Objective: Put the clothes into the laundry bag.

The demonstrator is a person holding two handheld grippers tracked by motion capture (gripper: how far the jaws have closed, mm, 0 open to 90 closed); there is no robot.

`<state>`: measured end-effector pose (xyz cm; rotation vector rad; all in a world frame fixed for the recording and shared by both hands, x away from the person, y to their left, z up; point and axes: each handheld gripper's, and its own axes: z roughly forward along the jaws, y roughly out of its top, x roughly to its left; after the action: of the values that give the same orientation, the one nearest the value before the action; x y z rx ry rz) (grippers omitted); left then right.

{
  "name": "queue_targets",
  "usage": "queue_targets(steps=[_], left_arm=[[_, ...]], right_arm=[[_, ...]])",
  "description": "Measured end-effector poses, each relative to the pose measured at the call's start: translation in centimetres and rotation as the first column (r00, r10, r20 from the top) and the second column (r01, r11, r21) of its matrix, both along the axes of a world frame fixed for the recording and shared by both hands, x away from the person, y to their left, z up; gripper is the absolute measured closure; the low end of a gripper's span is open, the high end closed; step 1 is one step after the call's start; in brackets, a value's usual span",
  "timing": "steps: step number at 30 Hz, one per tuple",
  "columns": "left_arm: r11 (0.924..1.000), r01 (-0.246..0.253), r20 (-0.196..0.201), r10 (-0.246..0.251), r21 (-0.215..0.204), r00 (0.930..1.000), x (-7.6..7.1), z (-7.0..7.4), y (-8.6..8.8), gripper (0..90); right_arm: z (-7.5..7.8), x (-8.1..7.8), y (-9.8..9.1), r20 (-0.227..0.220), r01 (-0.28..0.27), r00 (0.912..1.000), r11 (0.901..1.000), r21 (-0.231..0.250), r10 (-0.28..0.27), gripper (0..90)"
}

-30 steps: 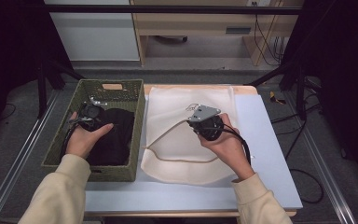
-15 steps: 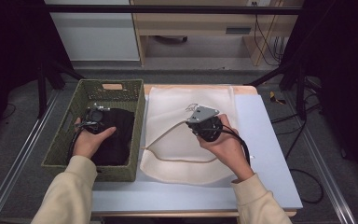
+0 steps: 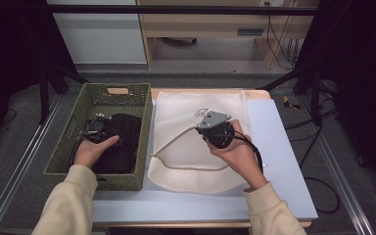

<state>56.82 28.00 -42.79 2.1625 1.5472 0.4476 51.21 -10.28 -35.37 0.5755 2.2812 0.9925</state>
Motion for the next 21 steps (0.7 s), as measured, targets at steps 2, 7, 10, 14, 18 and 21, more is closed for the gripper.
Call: queue_targets(steps=[2,7,10,14,18,21], left_arm=[[0.9997,0.010,-0.002,-0.010,0.023,1.0000,0.0,-0.1,-0.4,2.8],[0.9972,0.040,-0.005,-0.039,0.063,0.9992,0.1,-0.4,-1.3,1.8],[0.9970,0.042,-0.002,-0.042,0.065,0.9991,0.1,-0.4,-1.4,1.8],[0.9964,0.048,0.004,-0.048,0.070,0.9988,-0.1,-0.4,-1.5,1.9],[0.9945,0.057,-0.004,-0.057,0.088,0.9984,0.0,-0.5,-1.7,1.8],[0.9919,0.075,-0.015,-0.074,0.102,0.9972,0.1,-0.8,-2.1,1.4]], right_arm=[[-0.1,0.0,0.0,-0.002,0.000,1.0000,1.0000,-0.002,0.000,86.0],[0.0,0.0,0.0,-0.001,0.000,1.0000,1.0000,-0.002,0.000,86.0],[0.0,0.0,0.0,-0.001,0.000,1.0000,1.0000,-0.004,0.000,86.0],[0.0,-0.1,0.0,0.000,0.001,1.0000,1.0000,-0.005,-0.001,86.0],[0.0,-0.1,0.1,-0.001,-0.001,1.0000,1.0000,-0.007,0.001,86.1],[0.0,-0.1,0.1,-0.002,-0.002,1.0000,1.0000,-0.007,0.002,86.1]])
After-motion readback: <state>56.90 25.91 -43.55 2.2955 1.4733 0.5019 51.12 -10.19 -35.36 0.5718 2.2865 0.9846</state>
